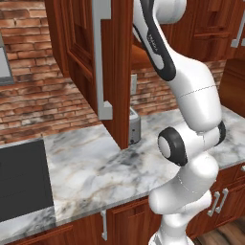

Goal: Pick the candle and jar from the dining table and place them in the open cabinet. Close the cabinet after placing the objects.

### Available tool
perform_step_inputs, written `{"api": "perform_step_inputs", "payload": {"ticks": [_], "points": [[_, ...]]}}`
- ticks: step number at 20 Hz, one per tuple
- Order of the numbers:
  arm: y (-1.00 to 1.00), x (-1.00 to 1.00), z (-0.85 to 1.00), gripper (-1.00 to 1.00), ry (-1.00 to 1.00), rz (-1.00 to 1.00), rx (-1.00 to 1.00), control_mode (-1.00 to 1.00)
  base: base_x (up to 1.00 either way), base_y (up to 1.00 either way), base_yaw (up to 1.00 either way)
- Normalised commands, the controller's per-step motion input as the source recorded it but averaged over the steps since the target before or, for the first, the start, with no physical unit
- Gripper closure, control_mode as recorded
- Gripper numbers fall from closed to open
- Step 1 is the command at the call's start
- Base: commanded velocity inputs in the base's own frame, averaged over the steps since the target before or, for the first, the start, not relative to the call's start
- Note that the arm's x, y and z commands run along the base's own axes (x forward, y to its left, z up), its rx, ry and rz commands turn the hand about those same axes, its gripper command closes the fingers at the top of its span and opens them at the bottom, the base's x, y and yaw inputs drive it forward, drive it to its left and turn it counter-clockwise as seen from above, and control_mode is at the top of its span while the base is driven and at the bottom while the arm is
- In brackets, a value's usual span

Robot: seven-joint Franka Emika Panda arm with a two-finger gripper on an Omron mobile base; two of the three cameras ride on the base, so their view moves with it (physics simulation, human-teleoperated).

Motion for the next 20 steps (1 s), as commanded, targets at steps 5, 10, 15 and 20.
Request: {"api": "perform_step_inputs", "payload": {"ticks": [5,10,15,20], "points": [[0.02,0.01,-0.33,1.0,0.0,0.0,0.0,-1.0,0.0,0.0,0.0],[0.0,0.0,-0.34,1.0,-0.01,0.0,0.0,-1.0,0.0,0.0,0.0],[0.0,0.06,-0.45,1.0,-0.08,0.0,0.0,-1.0,0.0,0.0,0.0],[0.0,0.04,-0.21,1.0,-0.08,0.0,0.0,-1.0,0.0,0.0,0.0]]}}
